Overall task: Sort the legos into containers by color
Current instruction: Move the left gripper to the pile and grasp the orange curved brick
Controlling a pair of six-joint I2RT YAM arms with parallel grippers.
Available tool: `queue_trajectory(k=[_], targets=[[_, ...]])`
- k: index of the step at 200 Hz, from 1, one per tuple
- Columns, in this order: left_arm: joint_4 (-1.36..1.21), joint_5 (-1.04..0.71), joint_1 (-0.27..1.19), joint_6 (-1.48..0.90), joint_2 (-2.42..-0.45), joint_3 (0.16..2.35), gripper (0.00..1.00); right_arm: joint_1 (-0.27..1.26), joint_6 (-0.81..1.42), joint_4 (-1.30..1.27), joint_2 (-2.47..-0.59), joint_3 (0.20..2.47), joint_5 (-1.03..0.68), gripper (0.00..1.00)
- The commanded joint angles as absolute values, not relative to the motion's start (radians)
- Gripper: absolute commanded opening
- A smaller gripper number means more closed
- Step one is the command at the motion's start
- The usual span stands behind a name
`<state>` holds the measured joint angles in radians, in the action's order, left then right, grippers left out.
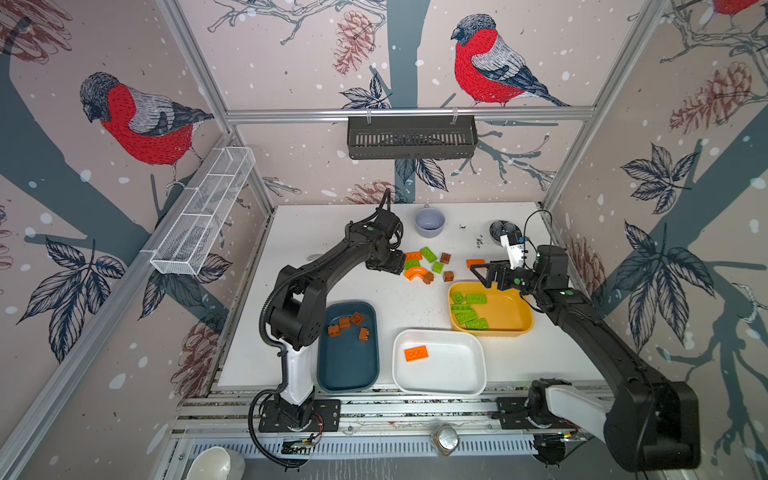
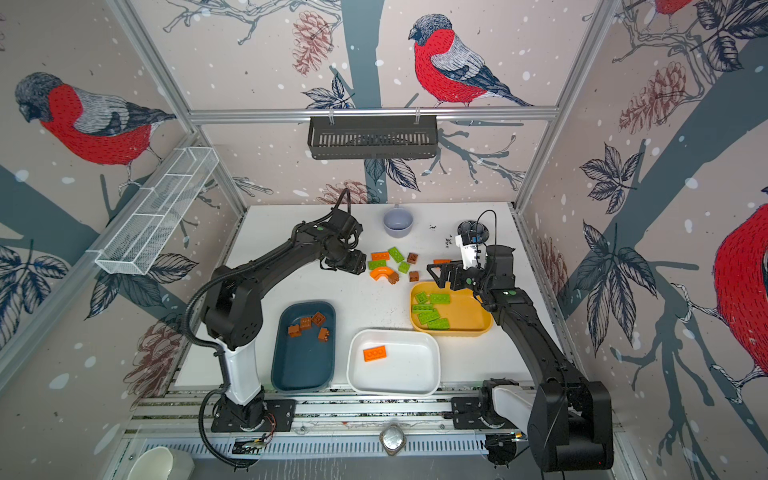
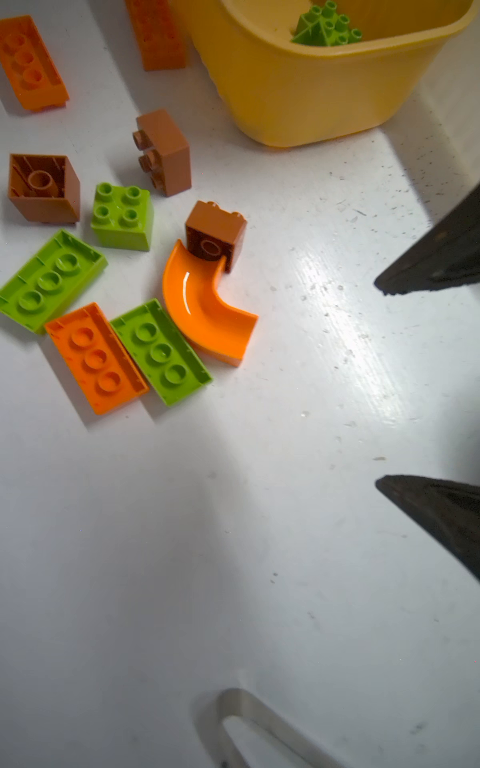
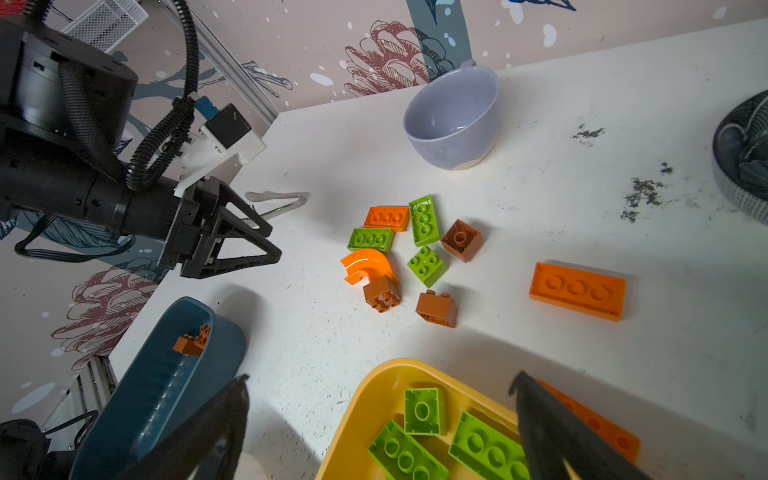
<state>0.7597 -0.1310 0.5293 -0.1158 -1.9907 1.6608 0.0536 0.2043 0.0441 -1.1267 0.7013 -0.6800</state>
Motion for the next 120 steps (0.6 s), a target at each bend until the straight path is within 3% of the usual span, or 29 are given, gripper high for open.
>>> queue_trajectory(k=[1, 61, 120], targets=[[0.781, -0.139, 0.551, -0.027, -2.071, 1.736, 0.69, 0.043, 0.189, 0.018, -1.117, 0.693, -0.682, 0.99], [0.775, -0.159, 0.577, 0.014, -2.247, 1.879, 0.67, 0.014, 0.179, 0.024, -1.107, 0.676, -0.687, 0.99], [0.767, -0.182, 0.592, 0.011, -2.290, 1.872, 0.58, 0.003, 0.175, 0.030, -1.112, 0.664, -0.693, 0.99]])
